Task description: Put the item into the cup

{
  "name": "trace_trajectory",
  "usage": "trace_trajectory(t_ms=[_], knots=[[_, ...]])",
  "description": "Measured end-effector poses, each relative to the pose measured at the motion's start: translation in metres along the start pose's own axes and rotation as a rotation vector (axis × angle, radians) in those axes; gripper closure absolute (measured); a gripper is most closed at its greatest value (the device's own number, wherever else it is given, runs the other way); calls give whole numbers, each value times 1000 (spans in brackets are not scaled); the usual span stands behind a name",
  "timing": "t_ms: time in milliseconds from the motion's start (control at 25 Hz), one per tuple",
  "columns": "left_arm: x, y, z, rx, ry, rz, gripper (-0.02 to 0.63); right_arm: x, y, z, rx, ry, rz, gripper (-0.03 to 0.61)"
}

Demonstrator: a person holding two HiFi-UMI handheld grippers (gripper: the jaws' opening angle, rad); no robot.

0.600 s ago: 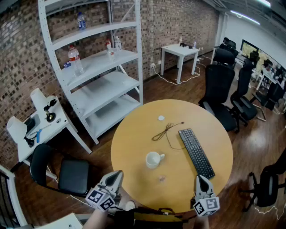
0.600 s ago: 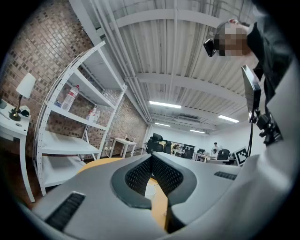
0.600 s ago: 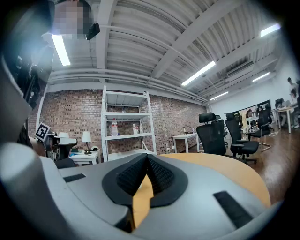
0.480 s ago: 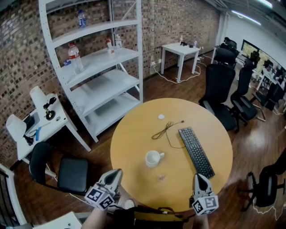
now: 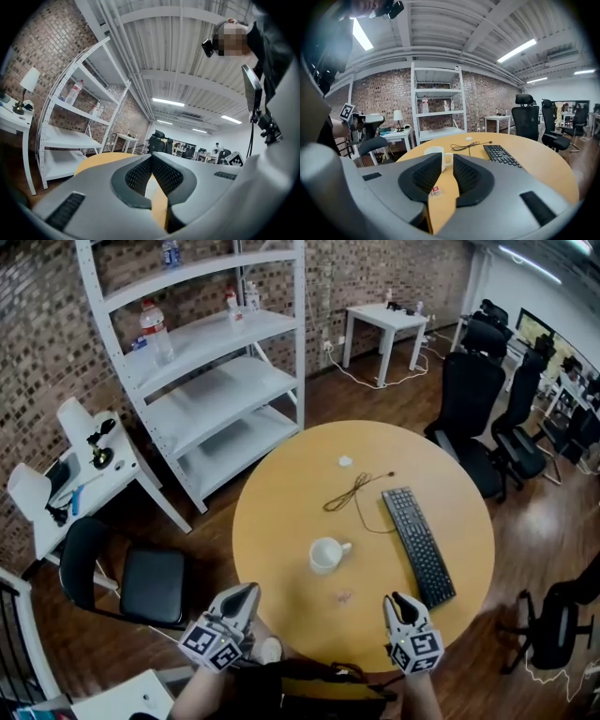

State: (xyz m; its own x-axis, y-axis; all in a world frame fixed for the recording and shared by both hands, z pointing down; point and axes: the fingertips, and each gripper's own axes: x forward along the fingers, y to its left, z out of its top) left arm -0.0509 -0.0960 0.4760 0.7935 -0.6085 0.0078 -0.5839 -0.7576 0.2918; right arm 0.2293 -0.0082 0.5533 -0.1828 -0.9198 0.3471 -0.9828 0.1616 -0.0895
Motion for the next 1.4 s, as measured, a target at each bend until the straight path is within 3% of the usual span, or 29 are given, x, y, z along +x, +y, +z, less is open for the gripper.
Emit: trace_trajectory(t_ms=[240,360,560,760,920,1200,1400], knots=[[-8,19,0,-10,4,58,611,31,14,-19,-72,113,44,500],[-12,22,-8,-34,21,60,611,49,29,-38,-132,195,93,436],[-18,20,-8,-40,28,79,611,74,48,-59,-201,296,176,436],[-29,23,-11,-51,42,108,611,97,58,-90,-286,392,198,436],[-41,29,-14,-68,51,137,611,104,61,-100,-327,423,189,436],[-49,42,-19,-79,68,152,611,111,65,-110,-308,460,203,437],[-44,40,-19,-74,67,132,611,109,64,-112,-308,470,179,578]])
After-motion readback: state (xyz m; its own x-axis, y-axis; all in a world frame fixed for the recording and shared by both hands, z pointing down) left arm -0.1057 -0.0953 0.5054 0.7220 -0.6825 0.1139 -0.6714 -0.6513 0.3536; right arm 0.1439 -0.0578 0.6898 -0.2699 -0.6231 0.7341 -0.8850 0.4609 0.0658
